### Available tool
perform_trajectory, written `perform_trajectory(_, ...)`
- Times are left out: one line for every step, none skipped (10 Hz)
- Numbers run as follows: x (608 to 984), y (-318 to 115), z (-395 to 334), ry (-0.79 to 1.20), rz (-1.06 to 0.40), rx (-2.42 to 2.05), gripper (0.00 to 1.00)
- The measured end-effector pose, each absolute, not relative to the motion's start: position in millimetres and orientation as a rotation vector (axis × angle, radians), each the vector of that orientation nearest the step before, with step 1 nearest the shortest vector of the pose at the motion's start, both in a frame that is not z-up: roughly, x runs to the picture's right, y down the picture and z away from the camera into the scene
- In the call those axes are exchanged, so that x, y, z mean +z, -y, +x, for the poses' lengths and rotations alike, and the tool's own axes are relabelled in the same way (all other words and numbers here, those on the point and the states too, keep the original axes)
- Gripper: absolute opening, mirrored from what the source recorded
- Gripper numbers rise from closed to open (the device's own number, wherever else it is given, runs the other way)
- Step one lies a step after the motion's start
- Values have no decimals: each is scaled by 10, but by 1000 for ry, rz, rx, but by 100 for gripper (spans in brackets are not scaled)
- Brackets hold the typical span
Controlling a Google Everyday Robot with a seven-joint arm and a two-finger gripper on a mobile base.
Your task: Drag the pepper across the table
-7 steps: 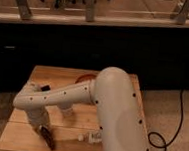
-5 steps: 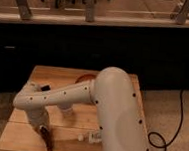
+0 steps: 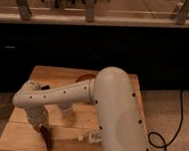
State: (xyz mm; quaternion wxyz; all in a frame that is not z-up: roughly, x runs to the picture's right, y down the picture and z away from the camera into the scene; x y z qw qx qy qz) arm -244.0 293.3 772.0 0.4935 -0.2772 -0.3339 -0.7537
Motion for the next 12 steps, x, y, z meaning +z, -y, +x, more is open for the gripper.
perform_trajectory(7727,-2918,-2453,811,-668,-1831,0)
perform_trajectory(7737,-2903,-2469,814,-658,-1837,0)
perform_trajectory(7744,-2888,-2497,821,-630,-1840,0)
perform_trajectory(7748,-2877,-2494,823,-612,-1844,0)
perform_trajectory(7750,-2862,-2516,827,-586,-1844,0)
perform_trajectory(7753,-2844,-2520,828,-564,-1847,0)
perform_trajectory(7753,-2822,-2542,828,-539,-1848,0)
perform_trajectory(7754,-2798,-2563,826,-517,-1851,0)
perform_trajectory(7759,-2778,-2587,824,-497,-1854,0)
perform_trajectory(7763,-2764,-2606,822,-485,-1856,0)
perform_trajectory(7762,-2757,-2616,820,-480,-1858,0)
perform_trajectory(7778,-2741,-2634,814,-468,-1862,0)
